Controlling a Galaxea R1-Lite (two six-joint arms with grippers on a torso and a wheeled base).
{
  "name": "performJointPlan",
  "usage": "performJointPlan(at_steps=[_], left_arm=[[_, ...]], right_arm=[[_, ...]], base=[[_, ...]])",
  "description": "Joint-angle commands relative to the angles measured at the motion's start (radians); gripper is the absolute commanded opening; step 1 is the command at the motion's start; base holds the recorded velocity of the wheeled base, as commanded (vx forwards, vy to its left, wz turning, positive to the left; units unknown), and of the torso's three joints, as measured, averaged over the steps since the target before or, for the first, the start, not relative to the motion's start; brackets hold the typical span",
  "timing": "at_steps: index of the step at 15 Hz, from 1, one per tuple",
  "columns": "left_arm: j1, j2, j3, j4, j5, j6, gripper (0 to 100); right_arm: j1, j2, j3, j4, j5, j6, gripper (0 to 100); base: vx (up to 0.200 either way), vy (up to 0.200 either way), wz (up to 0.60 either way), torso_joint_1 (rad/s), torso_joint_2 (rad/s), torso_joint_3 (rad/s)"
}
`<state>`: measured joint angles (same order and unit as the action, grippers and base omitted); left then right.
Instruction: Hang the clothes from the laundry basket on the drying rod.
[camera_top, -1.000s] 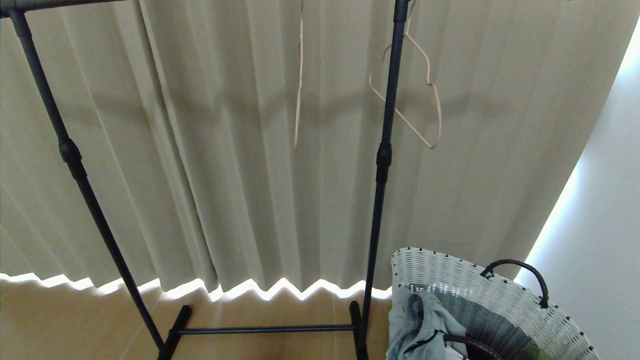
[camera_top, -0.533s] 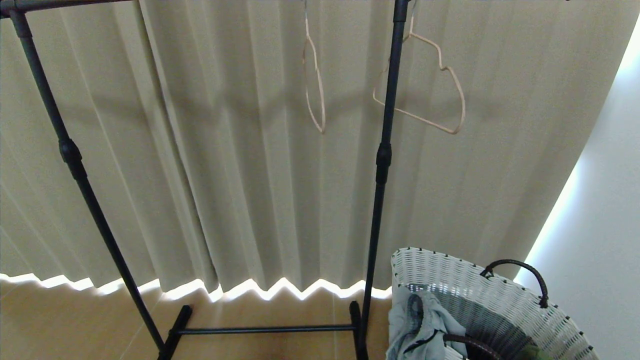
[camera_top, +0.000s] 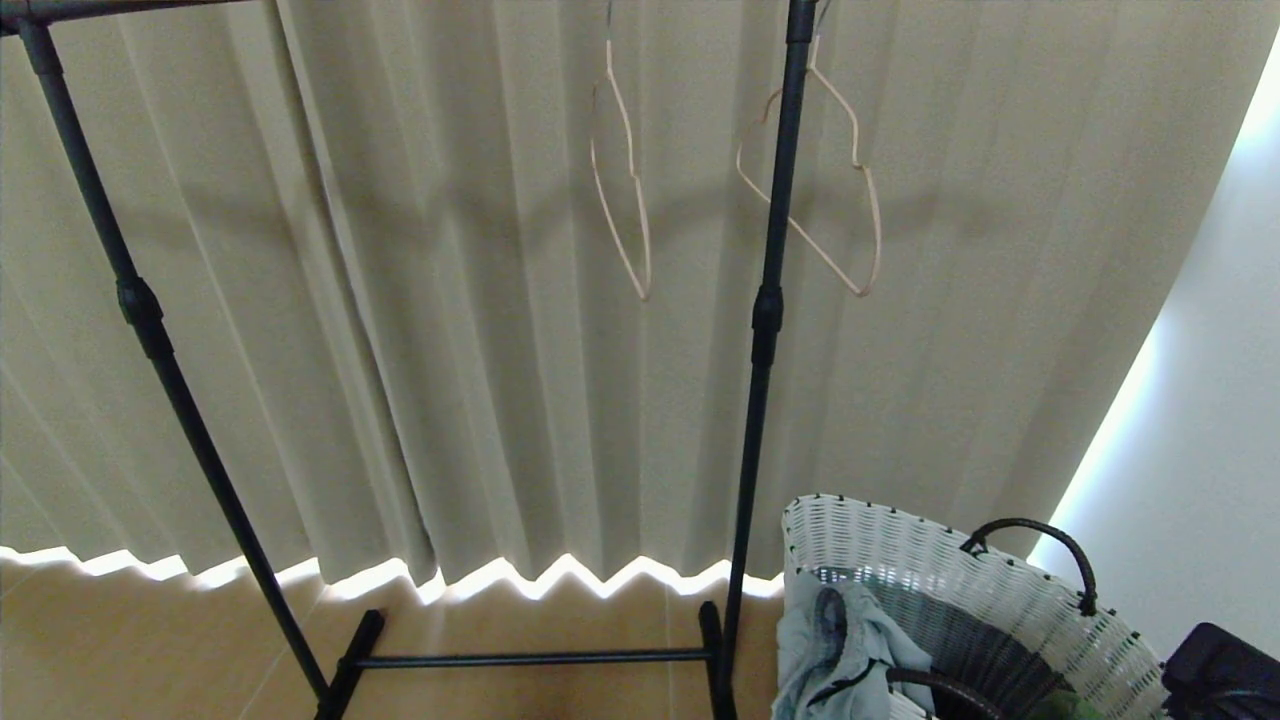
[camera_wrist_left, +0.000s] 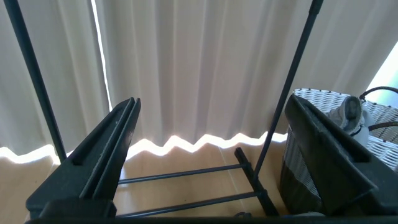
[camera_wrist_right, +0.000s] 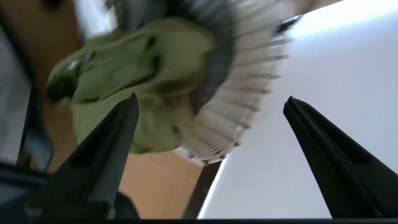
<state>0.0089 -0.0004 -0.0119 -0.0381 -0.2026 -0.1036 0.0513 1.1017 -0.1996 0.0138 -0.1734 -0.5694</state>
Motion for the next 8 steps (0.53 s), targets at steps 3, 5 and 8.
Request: performJointPlan(at_steps=[3, 5, 8], left_arm=[[0.000, 0.000, 0.000, 0.000, 0.000, -0.001, 100], [0.000, 0.000, 0.001, 0.000, 0.000, -0.001, 100], [0.000, 0.000, 0.001, 0.000, 0.000, -0.001, 100]], right_arm=[[0.012, 0.351, -0.001, -0.156, 0.000, -0.009, 100], [0.012, 0.414, -0.008, -0.244, -0.008, -0.009, 100], [-0.004, 0.460, -0.008, -0.298, -0.035, -0.010, 100]], base=[[0.000, 0.000, 0.00, 0.000, 0.00, 0.000], [0.000, 0.000, 0.00, 0.000, 0.00, 0.000], [0.000, 0.000, 0.00, 0.000, 0.00, 0.000]])
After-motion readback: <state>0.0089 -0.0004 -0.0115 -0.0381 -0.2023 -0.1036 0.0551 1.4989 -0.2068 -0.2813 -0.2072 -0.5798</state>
